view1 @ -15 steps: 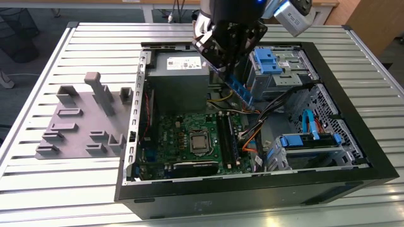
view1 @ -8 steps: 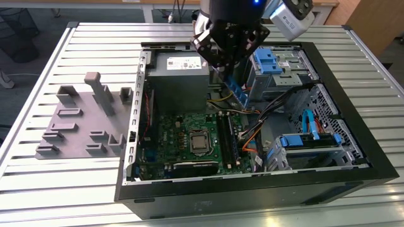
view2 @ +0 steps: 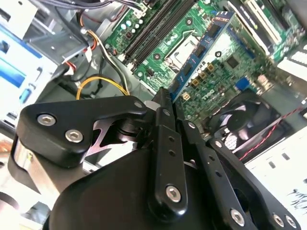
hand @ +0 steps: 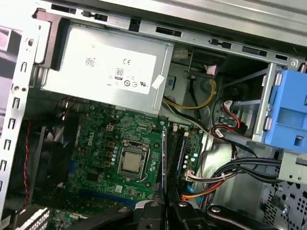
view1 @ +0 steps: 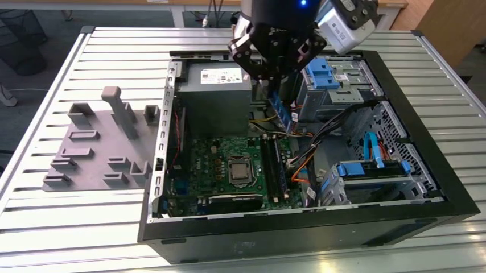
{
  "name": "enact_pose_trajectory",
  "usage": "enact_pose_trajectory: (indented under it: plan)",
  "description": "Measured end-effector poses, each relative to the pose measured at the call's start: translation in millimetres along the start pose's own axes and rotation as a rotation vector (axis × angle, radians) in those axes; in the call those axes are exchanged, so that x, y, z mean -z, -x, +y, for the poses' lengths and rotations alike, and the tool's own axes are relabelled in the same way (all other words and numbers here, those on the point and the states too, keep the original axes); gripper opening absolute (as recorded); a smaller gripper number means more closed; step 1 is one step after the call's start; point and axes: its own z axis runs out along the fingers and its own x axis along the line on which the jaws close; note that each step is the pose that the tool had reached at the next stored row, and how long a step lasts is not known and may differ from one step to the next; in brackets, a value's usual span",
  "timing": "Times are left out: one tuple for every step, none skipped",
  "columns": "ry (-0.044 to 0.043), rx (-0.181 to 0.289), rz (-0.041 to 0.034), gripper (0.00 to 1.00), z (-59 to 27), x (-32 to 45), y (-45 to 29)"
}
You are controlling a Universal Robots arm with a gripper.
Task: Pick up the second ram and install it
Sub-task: 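Insert the second ram into the second slot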
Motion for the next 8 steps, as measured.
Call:
enact_pose_trajectory:
  plan:
    - [0.0000, -0.018, 0.0003, 0.14, 0.0, -0.1, 0.0]
    - [0.0000, -0.038, 0.0006, 0.14, 0.0, -0.3, 0.0]
    - [0.0000, -0.056, 0.0008, 0.14, 0.0, -0.5, 0.0]
    - [0.0000, -0.074, 0.0011, 0.14, 0.0, -0.6, 0.0]
    - [0.0000, -0.092, 0.0013, 0.14, 0.0, -0.8, 0.0]
    - [0.0000, -0.113, 0.0017, 0.14, 0.0, -1.1, 0.0]
    - [0.0000, -0.129, 0.0018, 0.14, 0.0, -1.4, 0.0]
    - [0.0000, -0.143, 0.0020, 0.14, 0.1, -1.7, 0.0]
